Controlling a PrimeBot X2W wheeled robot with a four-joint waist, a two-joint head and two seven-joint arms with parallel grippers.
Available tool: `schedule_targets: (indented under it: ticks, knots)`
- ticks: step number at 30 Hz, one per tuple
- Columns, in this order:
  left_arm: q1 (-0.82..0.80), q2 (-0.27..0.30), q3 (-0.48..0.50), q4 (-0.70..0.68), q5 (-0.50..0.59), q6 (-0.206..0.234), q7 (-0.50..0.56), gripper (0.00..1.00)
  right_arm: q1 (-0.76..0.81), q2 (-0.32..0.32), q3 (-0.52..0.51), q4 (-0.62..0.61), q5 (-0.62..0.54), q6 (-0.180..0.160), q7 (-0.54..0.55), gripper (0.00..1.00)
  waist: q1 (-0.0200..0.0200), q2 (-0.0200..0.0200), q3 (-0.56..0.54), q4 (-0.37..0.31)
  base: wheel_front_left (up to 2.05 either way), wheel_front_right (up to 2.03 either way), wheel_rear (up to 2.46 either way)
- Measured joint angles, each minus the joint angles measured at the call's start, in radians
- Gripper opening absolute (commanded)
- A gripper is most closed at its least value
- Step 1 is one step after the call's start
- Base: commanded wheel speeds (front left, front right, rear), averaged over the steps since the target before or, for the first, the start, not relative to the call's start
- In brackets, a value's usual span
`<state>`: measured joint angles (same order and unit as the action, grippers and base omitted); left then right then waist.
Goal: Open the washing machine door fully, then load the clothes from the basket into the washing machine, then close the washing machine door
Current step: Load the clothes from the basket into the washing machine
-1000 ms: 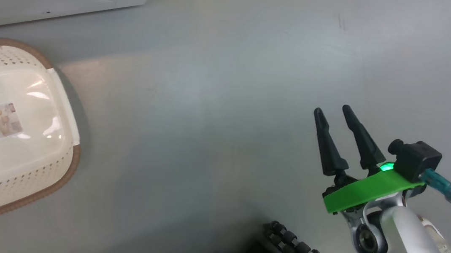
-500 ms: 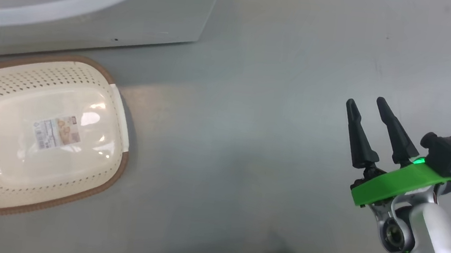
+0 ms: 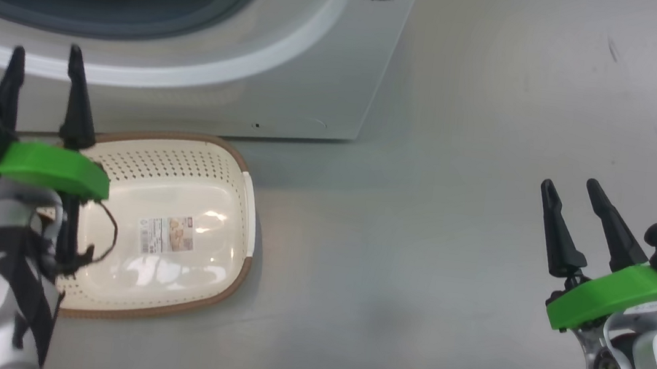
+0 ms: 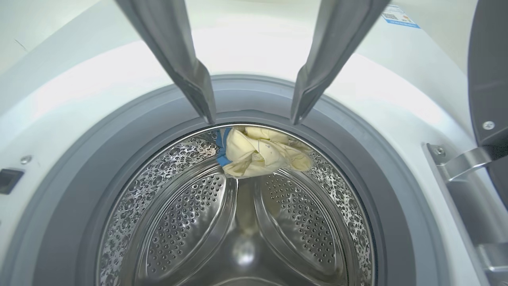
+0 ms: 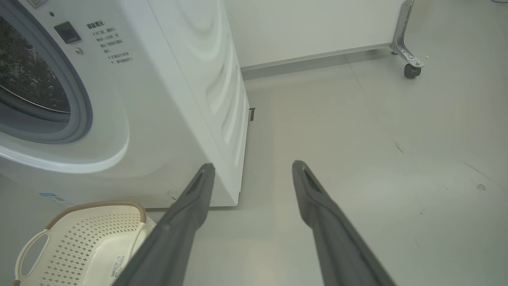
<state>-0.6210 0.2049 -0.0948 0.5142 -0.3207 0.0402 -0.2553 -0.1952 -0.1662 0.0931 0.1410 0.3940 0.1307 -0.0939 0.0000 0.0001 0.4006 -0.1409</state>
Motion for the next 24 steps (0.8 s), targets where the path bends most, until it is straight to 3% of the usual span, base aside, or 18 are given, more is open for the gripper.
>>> schedule_targets:
  ticks: [13, 24]
  knots:
    - [0.444, -0.052, -0.011, -0.266, 0.041, 0.068, 0.000, 1.00, 0.097, -0.023, -0.008, -0.020, -0.009, 0.000, 0.044, 1.00, -0.0001, 0.0000, -0.211, 0.077, 0.00, 0.00, 0.00]
    - [0.621, -0.065, -0.039, -0.362, 0.053, 0.101, 0.000, 1.00, 0.138, -0.025, -0.028, -0.033, -0.034, 0.000, 0.070, 1.00, -0.0001, 0.0000, -0.313, 0.137, 0.00, 0.00, 0.00]
